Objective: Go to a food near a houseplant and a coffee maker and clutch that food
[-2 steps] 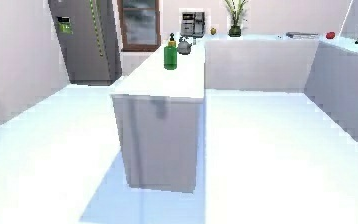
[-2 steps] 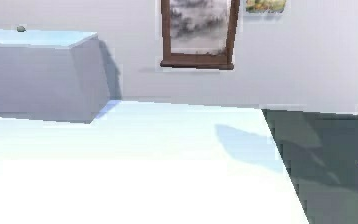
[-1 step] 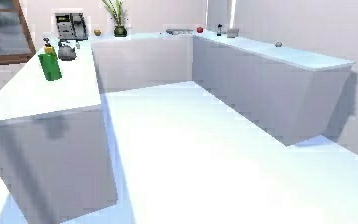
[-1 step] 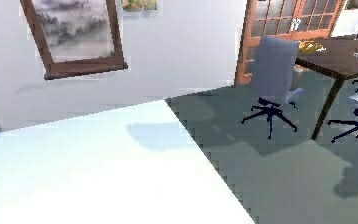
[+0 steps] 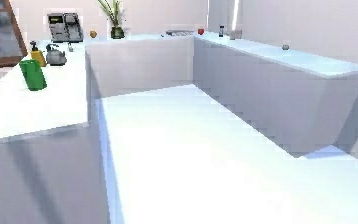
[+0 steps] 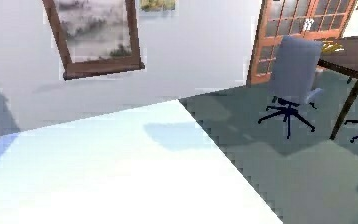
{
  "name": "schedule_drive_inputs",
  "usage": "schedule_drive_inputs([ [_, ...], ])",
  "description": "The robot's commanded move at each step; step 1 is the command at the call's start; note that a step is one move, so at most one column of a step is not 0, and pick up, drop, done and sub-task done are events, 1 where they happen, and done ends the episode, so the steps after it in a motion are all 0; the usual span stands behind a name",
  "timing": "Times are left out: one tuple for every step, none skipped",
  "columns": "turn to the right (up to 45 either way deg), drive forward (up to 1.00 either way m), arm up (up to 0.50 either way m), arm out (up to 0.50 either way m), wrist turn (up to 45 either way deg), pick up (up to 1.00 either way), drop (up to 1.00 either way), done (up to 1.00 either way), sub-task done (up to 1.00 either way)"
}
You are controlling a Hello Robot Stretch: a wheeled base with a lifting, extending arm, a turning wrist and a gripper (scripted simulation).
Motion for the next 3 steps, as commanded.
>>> schedule_drive_inputs([
  [6.0, 0.0, 0.0, 0.0, 0.0, 0.0, 0.0, 0.0, 0.0],
  [0.0, 0.9, 0.0, 0.0, 0.0, 0.0, 0.0, 0.0, 0.0],
  [-27.0, 0.0, 0.0, 0.0, 0.0, 0.0, 0.0, 0.0, 0.0],
])
